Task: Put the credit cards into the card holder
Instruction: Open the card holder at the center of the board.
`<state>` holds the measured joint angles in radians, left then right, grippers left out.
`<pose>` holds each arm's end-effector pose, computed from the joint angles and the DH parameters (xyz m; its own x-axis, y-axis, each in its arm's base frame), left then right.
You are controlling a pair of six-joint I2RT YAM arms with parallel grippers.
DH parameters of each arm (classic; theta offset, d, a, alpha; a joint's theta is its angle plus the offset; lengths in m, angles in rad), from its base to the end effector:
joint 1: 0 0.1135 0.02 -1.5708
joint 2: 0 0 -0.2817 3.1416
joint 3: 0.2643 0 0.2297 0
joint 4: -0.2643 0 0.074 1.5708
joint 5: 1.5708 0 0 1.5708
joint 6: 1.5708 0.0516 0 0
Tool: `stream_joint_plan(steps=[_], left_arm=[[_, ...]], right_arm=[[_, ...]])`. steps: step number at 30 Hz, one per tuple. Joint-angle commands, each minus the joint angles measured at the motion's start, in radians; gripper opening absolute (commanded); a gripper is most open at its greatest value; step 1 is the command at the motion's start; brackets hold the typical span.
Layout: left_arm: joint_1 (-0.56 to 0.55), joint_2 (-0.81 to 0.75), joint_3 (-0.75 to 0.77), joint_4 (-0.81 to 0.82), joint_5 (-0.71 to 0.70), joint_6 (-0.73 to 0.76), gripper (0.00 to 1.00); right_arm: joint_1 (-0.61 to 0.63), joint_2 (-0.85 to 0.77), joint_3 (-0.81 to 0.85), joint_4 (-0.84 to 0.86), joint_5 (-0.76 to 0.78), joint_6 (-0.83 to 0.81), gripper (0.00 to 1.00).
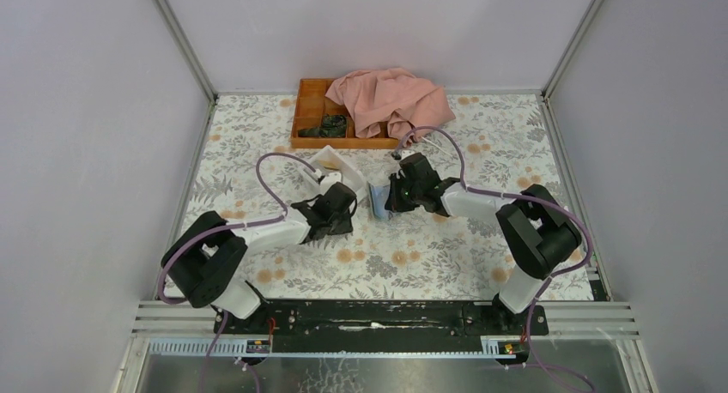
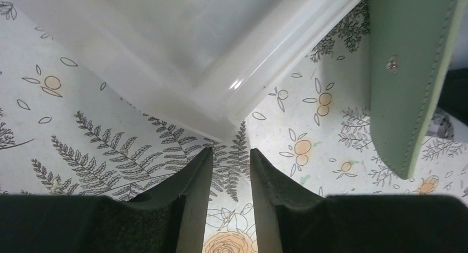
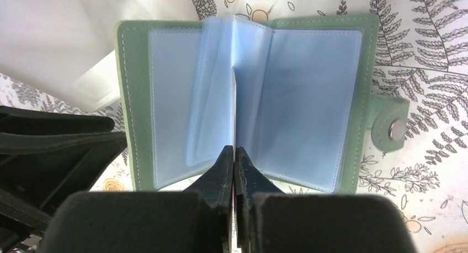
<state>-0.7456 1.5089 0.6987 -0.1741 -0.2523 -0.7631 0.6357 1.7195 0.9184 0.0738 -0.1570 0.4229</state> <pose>0.2053 -0.1720 0.1722 -0.8261 -0.1481 -0.5437 -0.0215 0.9724 -0.2323 0.2788 0.2158 0.1915 -0.7671 -0.0622 -0.6385 -0.4009 0.8235 0.4014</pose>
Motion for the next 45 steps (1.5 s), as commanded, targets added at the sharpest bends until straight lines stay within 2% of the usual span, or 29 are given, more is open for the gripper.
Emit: stream_joint_plan(steps=[1,11,20,28,31,45], left_arm=[[-0.01,0.003,0.061,-0.038,-0.035,0.015,0.39],[-0.012,-0.049,0.177,-0.11,-0.048,0.026,0.4],[-0.034,-0.109,0.143,0.027,0.03,0.012,0.41],[-0.043,-0.037,0.146,0.066,0.072,0.017,0.45],[-0.049,-0.01,0.149,0.081,0.068,0.016,0.52],[-0.059,0.113,0.196,0.131,0.052,0.019,0.53]], right_arm=[[0.033,-0.036,0.001,-0.099,0.105,-0.043,0.0],[0.12,-0.023,0.043,-0.201,0.272,-0.048,0.0],[0.143,-0.002,0.058,-0.21,0.296,-0.028,0.0],[0.144,-0.01,0.039,-0.193,0.287,-0.016,0.0],[0.143,-0.014,0.029,-0.187,0.284,-0.015,0.0],[0.143,-0.041,0.019,-0.173,0.26,-0.009,0.0]])
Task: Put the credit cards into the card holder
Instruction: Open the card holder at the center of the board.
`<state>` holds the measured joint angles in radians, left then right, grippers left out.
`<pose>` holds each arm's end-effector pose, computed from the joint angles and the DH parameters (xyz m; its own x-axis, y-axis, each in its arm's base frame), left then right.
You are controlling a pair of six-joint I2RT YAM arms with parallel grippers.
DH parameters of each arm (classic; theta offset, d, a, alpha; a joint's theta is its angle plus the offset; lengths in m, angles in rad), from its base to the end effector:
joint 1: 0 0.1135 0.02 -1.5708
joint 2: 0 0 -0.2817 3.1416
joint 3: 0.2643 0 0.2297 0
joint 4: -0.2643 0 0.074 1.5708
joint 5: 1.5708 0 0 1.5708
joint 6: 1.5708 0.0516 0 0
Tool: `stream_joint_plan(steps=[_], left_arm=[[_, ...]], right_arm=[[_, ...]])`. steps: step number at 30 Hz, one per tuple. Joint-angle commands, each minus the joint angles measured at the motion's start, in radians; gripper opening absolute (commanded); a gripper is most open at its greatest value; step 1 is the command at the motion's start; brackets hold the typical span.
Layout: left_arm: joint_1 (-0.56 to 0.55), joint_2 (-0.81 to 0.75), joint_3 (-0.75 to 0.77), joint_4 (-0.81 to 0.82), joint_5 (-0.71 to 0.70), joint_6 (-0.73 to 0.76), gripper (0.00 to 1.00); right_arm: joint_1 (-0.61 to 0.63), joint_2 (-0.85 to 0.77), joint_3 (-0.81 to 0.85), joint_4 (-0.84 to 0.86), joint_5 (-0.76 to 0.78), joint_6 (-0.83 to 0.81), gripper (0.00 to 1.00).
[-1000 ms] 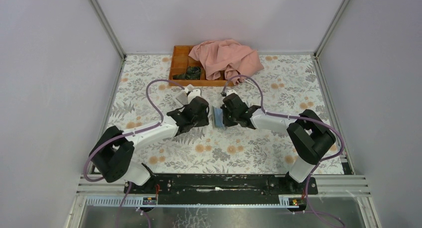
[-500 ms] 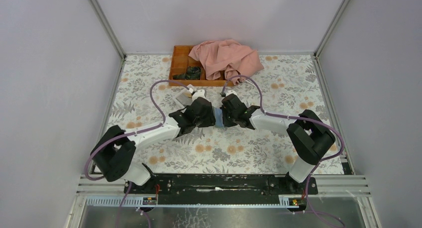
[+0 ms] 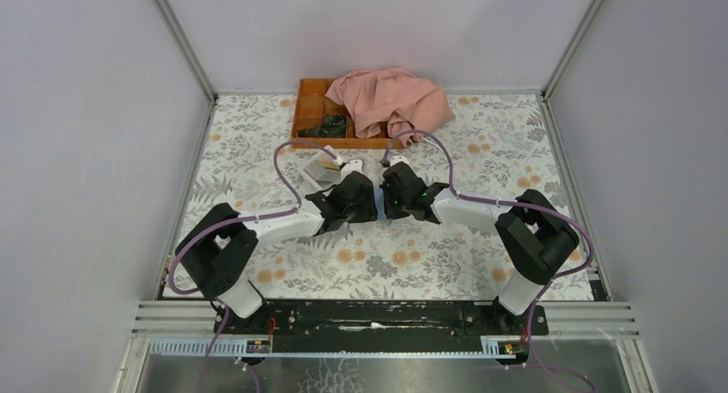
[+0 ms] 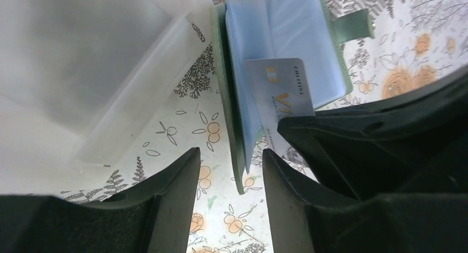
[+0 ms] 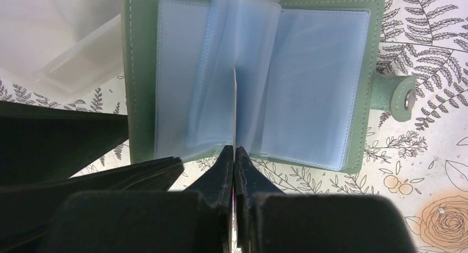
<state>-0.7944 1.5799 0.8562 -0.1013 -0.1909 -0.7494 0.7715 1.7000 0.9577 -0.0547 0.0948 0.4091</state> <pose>0.2263 -0.2165 0.2018 -0.7925 -0.1476 -0.5917 0.0962 0.9279 -0.3602 0.2528 0.2390 0.1975 -0.7277 -0.1553 -0.6681 -0.3893 0.8954 0.2159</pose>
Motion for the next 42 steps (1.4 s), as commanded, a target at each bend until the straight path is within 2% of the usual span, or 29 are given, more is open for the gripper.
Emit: stream_joint_plan(steps=[1,14,19,29,34,42], left_arm=[[-0.011,0.055,0.047,0.059,-0.01,0.007,0.53],[-0.015,0.137,0.034,0.128,-0.039,0.01,0.51],[-0.014,0.163,0.014,0.161,-0.045,0.018,0.42],[-0.014,0.146,-0.034,0.21,-0.067,0.052,0.31],[-0.012,0.139,-0.083,0.317,0.026,0.093,0.24],[-0.01,0.171,-0.096,0.42,0.198,0.145,0.22]], right_arm=[[0.008,-0.023,-0.021,-0.046,0.006,0.005,0.0],[0.008,-0.029,-0.026,-0.037,-0.014,0.011,0.0],[0.008,-0.054,-0.025,-0.045,-0.01,0.01,0.0],[0.008,-0.071,0.033,-0.102,0.037,-0.008,0.0],[0.004,-0.063,0.054,-0.11,0.07,-0.005,0.0],[-0.049,-0.086,0.029,-0.076,0.054,0.019,0.0]])
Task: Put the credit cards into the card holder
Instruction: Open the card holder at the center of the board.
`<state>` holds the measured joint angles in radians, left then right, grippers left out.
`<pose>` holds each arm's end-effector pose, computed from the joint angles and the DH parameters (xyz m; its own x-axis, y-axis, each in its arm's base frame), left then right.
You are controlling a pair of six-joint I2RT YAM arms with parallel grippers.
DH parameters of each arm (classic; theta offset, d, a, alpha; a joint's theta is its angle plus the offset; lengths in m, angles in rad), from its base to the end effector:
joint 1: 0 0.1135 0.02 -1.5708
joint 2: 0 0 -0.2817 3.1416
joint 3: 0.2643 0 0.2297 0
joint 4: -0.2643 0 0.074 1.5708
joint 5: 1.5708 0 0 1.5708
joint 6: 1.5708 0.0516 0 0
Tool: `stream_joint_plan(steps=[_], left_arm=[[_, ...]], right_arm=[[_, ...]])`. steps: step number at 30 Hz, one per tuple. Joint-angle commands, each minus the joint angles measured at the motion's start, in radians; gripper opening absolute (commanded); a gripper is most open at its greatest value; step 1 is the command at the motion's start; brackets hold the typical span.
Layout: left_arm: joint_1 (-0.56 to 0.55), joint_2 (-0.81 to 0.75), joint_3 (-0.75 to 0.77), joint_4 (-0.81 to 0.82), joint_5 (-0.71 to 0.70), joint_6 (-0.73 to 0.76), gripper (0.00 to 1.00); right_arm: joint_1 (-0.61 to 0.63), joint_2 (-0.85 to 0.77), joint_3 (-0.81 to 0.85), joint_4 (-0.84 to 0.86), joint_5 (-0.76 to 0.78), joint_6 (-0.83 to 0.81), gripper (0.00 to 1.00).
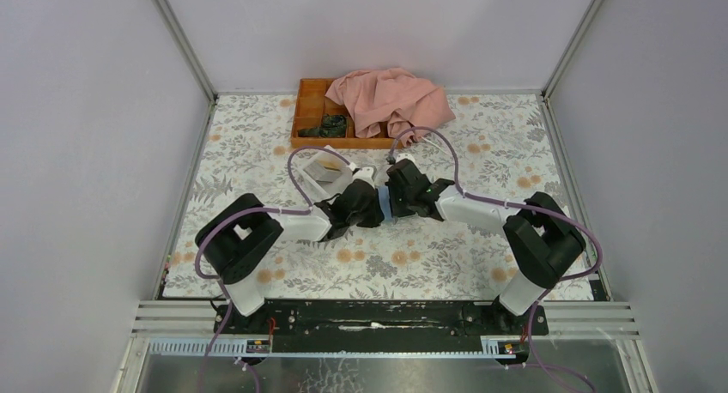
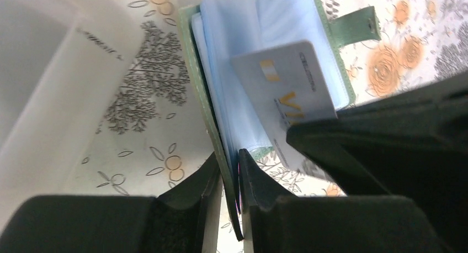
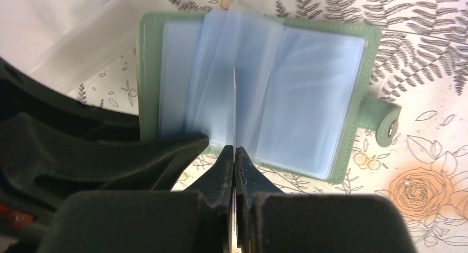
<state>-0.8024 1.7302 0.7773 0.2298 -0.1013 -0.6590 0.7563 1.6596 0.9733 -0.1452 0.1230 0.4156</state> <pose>0.2373 -0.2380 0.1627 -0.7693 -0.0806 -0.6337 0.2423 0.8811 -0.4062 0.2509 0.2280 0.2075 -0.7424 -0.1496 -0.6530 -0.3510 0.9171 0.1891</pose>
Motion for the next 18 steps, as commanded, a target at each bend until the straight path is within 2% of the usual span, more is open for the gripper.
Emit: stream_joint_plan(steps=[1,11,18], left_arm=[[-0.001,0.022,-0.017,0.091,0.115,0.058,0.22],[-0.002,0.057,-0.024,0.126,0.168,0.062,0.16],[-0.003,0.084,-0.02,0.139,0.178,0.035,0.15]], right_arm=[[-0.041,-0.05,0.007,0.021,0.024,0.014,0.0],[-0.119,-0.106,-0.058,0.062,-0.023,0.027,0.0],[-0.159,-0.129,-0.129,0.114,-0.065,0.053,0.0]])
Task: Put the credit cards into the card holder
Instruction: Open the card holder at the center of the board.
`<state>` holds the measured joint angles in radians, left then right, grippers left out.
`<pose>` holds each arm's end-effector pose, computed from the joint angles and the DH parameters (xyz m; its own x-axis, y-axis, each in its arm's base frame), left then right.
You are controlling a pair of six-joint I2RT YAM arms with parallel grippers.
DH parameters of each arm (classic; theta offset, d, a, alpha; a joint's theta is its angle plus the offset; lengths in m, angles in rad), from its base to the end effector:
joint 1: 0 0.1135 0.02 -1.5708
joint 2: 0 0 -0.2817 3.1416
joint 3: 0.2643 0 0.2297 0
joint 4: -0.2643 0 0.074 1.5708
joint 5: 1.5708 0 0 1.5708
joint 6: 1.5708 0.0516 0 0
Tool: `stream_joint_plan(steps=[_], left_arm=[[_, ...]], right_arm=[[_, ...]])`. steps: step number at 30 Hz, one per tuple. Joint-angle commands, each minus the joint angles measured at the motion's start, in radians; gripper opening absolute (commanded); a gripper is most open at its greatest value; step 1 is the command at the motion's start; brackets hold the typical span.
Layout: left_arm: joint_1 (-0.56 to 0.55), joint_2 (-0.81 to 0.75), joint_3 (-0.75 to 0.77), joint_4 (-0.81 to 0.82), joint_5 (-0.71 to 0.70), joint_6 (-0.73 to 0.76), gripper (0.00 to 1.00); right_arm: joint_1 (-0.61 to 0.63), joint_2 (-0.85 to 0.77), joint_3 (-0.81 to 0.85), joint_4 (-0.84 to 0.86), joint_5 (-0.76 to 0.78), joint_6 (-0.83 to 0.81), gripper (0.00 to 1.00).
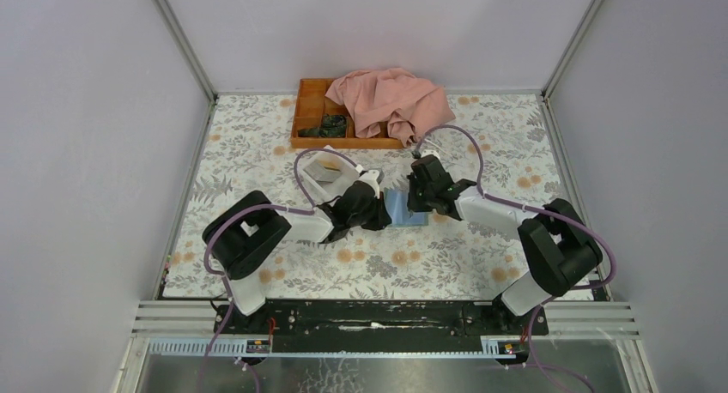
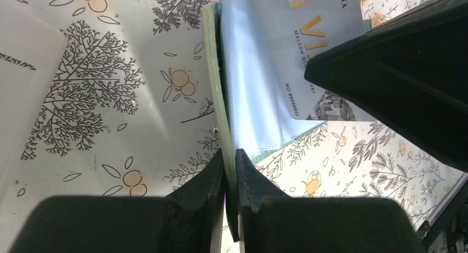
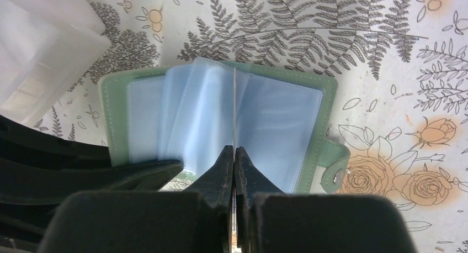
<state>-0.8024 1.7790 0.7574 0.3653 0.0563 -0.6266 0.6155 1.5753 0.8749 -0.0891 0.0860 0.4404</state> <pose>0.2374 -0.2498 0.1547 -0.7826 -0.0327 -0.6216 0.3579 0.7934 -0.4924 0.2620 0.1799 0.2091 -0.7486 -0.0091 -0.6630 -0.2285 0.9422 0.2450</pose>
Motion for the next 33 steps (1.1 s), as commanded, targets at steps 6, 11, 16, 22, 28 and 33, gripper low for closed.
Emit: stream_joint_plan(steps=[6,11,16,22,28,33], left_arm=[[-0.002,0.04,-0.014,-0.006,0.003,-0.026,0.18],[-0.002,0.053,-0.035,-0.014,0.001,-0.054,0.21],[-0.002,0.05,-0.069,-0.006,-0.016,-0.078,0.23],[-0.003,0.041,-0.102,-0.015,-0.041,-0.096,0.35],[-0.002,-0.008,-0.125,-0.049,-0.069,-0.111,0.44],[-0.002,-0.071,-0.136,-0.084,-0.112,-0.124,0.53]], right_arm=[[-0.035,-0.048,-0.095,0.135,-0.075,0.08,0.0],[-0.044,-0.052,-0.154,0.221,-0.116,0.14,0.0],[-0.045,-0.057,-0.198,0.294,-0.144,0.194,0.0],[-0.045,-0.07,-0.235,0.347,-0.15,0.227,0.0],[-0.045,-0.073,-0.232,0.344,-0.146,0.225,0.0],[-0.046,-0.051,-0.223,0.329,-0.139,0.208,0.0]])
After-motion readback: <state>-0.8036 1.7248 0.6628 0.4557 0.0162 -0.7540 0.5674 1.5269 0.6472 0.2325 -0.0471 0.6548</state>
